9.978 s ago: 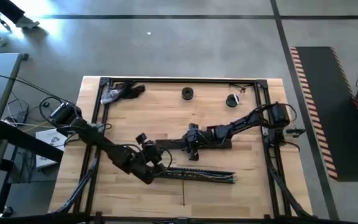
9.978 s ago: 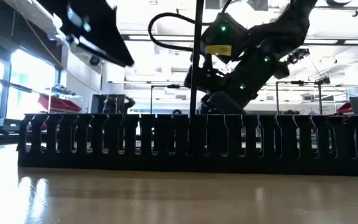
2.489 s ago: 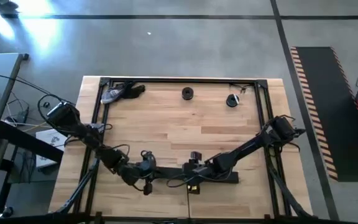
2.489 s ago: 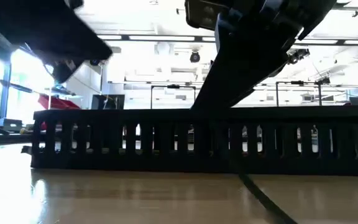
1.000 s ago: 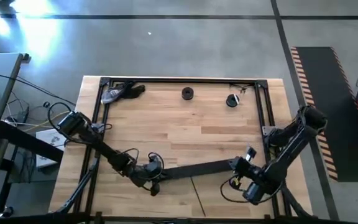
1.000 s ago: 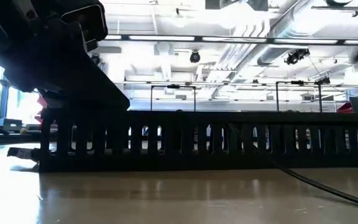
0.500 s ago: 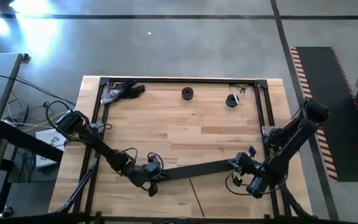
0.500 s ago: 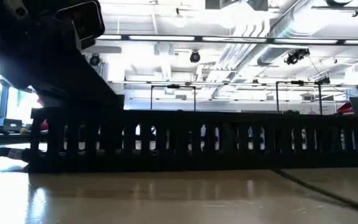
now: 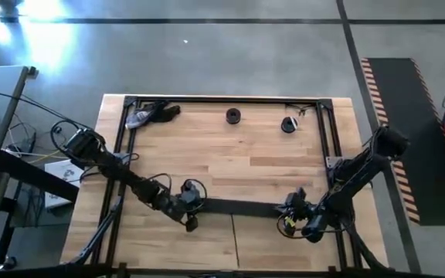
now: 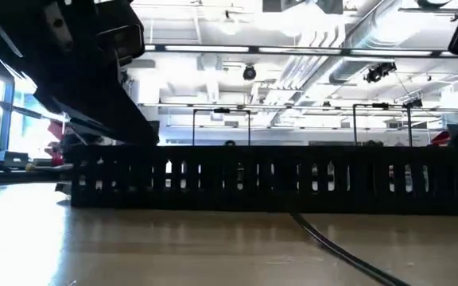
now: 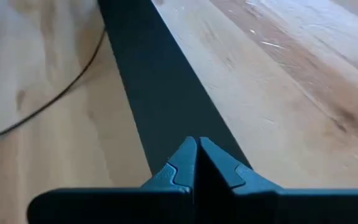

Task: Ziptie cables
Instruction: Close the black cable duct, then return to Home Position

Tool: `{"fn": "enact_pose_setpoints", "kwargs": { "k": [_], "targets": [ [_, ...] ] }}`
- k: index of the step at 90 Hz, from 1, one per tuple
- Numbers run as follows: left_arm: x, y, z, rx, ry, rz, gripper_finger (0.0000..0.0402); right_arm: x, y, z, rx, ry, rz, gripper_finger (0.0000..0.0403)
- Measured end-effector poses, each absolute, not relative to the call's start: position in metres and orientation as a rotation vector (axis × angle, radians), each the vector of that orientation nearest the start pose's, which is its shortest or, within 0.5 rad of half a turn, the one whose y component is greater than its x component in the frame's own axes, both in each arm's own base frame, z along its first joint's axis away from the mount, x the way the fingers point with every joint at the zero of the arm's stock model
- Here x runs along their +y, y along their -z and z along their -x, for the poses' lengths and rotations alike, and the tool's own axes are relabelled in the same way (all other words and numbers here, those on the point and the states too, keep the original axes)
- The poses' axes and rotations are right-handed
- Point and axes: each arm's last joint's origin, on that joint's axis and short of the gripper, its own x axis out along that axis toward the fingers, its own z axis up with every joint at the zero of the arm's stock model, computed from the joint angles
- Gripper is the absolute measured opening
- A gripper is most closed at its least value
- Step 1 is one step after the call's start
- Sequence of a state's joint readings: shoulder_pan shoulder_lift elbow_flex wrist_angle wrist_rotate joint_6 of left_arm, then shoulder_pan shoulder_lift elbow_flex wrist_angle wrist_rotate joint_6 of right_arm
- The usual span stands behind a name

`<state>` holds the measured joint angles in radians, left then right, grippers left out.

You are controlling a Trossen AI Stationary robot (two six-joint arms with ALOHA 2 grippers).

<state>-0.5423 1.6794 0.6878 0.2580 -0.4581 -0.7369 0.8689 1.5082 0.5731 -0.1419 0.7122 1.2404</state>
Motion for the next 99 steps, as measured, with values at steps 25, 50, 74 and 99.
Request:
{"fn": "enact_pose_setpoints", "kwargs": {
  "k": [25, 50, 74, 99],
  "targets": [
    [-0.127, -0.125, -0.266, 0.695, -0.275, 0.278, 0.0000, 0.142, -0.113, -0.175, 0.611, 0.488, -0.298, 0.0000],
    [-0.096, -0.144, -0.265, 0.723, -0.330, 0.194, 0.0000, 0.119, -0.120, -0.194, 0.627, 0.523, -0.249, 0.0000],
    [-0.083, -0.196, -0.248, 0.601, -0.300, 0.212, 0.0000, 0.104, -0.162, -0.191, 0.606, 0.385, -0.270, 0.0000],
    [-0.084, -0.253, -0.218, 0.382, -0.193, 0.288, 0.0000, 0.092, -0.207, -0.162, 0.577, 0.084, -0.269, 0.0000]
  ]
}}
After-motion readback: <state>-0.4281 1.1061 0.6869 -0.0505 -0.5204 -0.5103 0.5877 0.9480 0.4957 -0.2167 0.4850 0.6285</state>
